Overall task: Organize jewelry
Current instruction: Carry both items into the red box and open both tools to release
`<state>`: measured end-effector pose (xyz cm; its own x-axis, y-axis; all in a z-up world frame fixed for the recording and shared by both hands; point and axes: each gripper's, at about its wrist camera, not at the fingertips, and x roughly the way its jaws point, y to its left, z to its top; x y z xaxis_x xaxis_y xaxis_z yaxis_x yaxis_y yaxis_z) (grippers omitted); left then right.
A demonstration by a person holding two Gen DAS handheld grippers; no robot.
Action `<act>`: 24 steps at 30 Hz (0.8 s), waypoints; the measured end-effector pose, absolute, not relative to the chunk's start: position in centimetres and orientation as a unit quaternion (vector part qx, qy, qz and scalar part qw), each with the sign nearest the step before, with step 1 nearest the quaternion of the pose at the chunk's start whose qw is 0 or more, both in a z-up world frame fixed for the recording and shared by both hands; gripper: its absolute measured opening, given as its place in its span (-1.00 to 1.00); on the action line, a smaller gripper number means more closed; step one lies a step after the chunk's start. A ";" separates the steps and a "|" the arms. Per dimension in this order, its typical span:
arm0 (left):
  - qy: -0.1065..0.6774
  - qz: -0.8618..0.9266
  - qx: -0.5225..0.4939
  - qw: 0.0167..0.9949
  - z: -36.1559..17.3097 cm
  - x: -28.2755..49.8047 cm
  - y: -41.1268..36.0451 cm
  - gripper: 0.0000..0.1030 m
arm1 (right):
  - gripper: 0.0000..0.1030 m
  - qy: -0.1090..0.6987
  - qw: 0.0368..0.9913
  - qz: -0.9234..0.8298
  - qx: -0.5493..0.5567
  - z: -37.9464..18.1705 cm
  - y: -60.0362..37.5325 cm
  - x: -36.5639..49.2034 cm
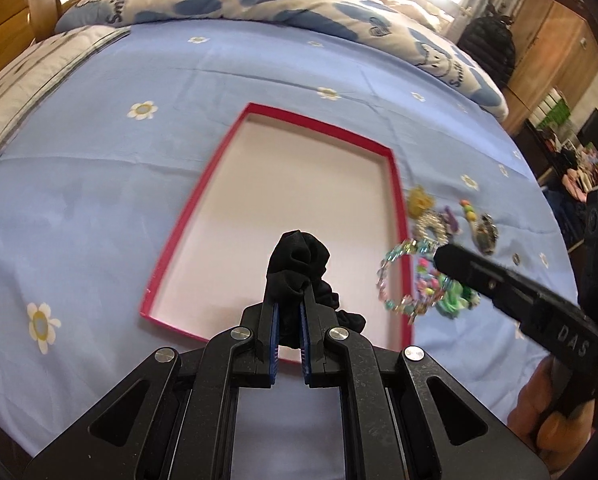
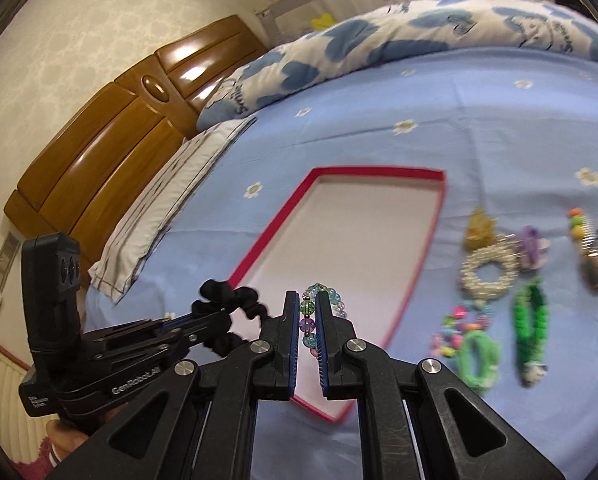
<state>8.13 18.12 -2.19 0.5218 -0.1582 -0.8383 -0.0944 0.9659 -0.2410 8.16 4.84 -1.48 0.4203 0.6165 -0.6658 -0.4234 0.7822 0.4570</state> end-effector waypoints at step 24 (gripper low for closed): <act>0.552 0.006 -0.120 0.825 -8.2 10.0 19.9 -0.55 | -0.75 0.526 0.804 0.269 0.067 -8.9 7.5 10.4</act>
